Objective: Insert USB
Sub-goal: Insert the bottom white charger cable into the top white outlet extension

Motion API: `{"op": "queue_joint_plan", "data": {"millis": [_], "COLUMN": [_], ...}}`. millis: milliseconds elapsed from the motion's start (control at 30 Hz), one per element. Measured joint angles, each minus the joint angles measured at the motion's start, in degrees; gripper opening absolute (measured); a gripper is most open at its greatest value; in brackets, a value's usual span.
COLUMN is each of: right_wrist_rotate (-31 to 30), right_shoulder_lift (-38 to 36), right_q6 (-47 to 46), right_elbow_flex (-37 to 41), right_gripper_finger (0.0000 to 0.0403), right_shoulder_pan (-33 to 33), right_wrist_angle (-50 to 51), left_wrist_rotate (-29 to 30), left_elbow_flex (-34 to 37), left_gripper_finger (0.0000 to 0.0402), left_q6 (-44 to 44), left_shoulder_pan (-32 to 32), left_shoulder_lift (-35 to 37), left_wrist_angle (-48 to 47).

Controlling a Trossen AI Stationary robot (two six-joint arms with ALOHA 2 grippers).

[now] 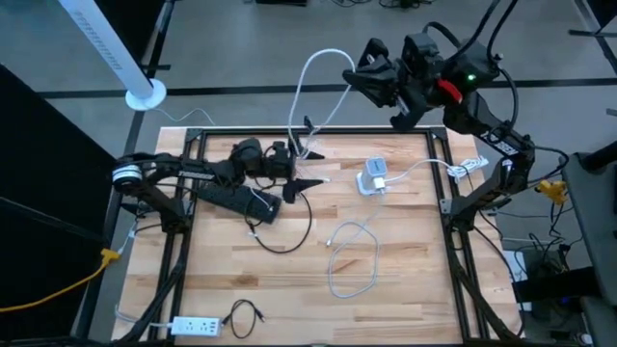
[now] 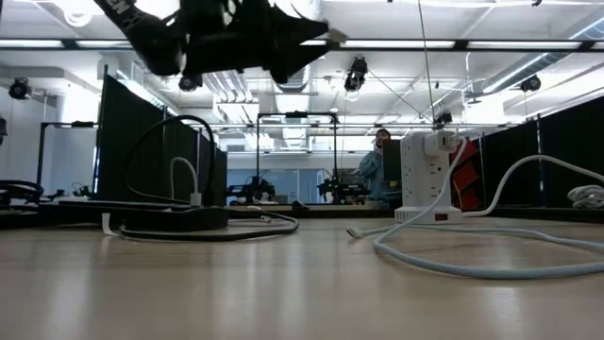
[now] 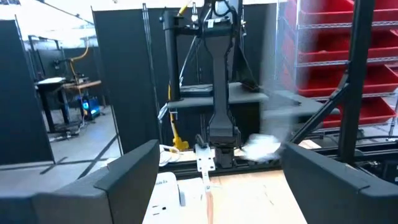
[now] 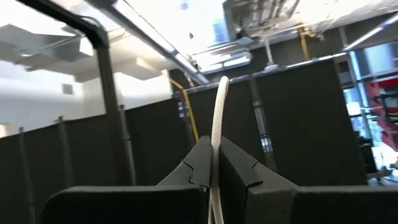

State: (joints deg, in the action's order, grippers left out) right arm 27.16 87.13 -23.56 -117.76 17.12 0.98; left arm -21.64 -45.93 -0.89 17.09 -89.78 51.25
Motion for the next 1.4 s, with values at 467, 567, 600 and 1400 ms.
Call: {"op": "queue_joint_plan", "data": {"millis": [467, 567, 600, 1400], "right_wrist_rotate": [1.8, 1.8, 1.8, 1.3], "right_shoulder_lift": [-1.8, -2.3, -2.4, -2.6], "right_q6": [1.0, 1.1, 1.1, 1.6], "right_elbow_flex": [-0.1, -0.1, -0.1, -0.1], "right_gripper_finger": [0.0002, 0.0002, 0.0002, 0.0002], "right_shoulder_pan": [0.0, 0.0, 0.0, 0.2], "right_wrist_angle": [4.2, 4.6, 4.6, 5.9], "left_wrist_rotate": [-0.8, -0.8, -0.8, 0.3], "left_elbow_flex": [-8.8, -9.5, -9.9, -14.5], "left_gripper_finger": [0.0289, 0.0240, 0.0217, 0.0140], "left_q6": [-5.8, -8.2, -8.8, -18.4], "left_shoulder_pan": [-3.8, -4.7, -4.9, -5.7], "left_shoulder_lift": [0.2, 0.2, 0.2, 0.5], "left_wrist_angle": [-14.6, -19.5, -20.6, -36.1]}}
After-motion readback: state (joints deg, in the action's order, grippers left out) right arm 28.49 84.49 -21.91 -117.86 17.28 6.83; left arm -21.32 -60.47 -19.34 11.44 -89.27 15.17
